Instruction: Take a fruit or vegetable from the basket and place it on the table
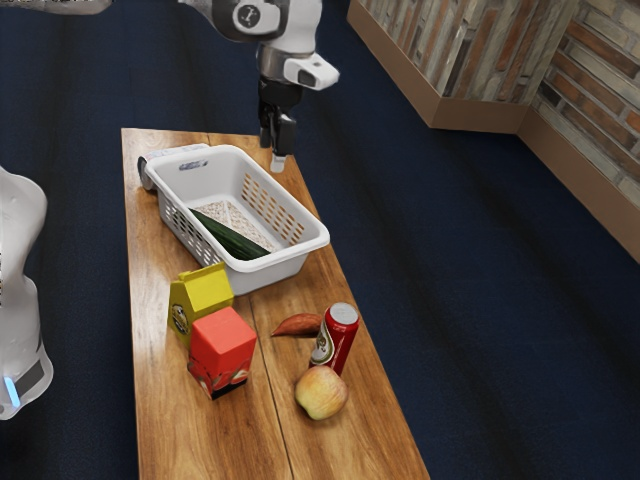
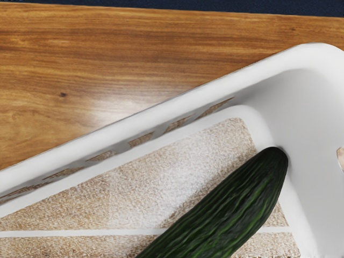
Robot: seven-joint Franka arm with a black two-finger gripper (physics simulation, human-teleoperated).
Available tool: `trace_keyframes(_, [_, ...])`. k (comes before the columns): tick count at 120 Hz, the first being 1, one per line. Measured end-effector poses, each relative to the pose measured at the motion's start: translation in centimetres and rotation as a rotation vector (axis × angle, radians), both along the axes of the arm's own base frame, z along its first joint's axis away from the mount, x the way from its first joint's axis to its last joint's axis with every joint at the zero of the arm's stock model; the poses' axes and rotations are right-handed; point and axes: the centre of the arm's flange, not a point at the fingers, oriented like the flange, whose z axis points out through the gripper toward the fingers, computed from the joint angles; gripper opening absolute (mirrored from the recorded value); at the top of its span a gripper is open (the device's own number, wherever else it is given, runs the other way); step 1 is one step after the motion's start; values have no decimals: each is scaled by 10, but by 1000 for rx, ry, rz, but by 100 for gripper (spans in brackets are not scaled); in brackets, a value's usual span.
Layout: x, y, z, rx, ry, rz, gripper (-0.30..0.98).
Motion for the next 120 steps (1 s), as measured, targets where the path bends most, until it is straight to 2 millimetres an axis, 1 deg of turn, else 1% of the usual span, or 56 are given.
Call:
trace_keyframes(6, [-2, -5, -6, 16, -3, -43, 69])
trace_keyframes(11, [-3, -5, -10, 24, -7, -69, 69])
trace_keyframes(25, [-8, 6, -23, 13, -10, -112, 69])
trace_keyframes(32, [-8, 7, -28, 8, -11, -144, 69])
trace_keyframes(42, [-6, 3, -36, 4, -13, -198, 69])
trace_keyframes(64, [-10, -3, -66, -9, -1, -287, 69])
trace_keyframes(78, [-15, -7, -77, -19, -12, -331, 69])
trace_keyframes(98, [-17, -16, -79, -35, -41, -385, 69])
trace_keyframes(106, [-13, -17, -79, -26, -60, -401, 69])
trace_keyframes(120, [-4, -25, -76, 31, -105, -451, 69])
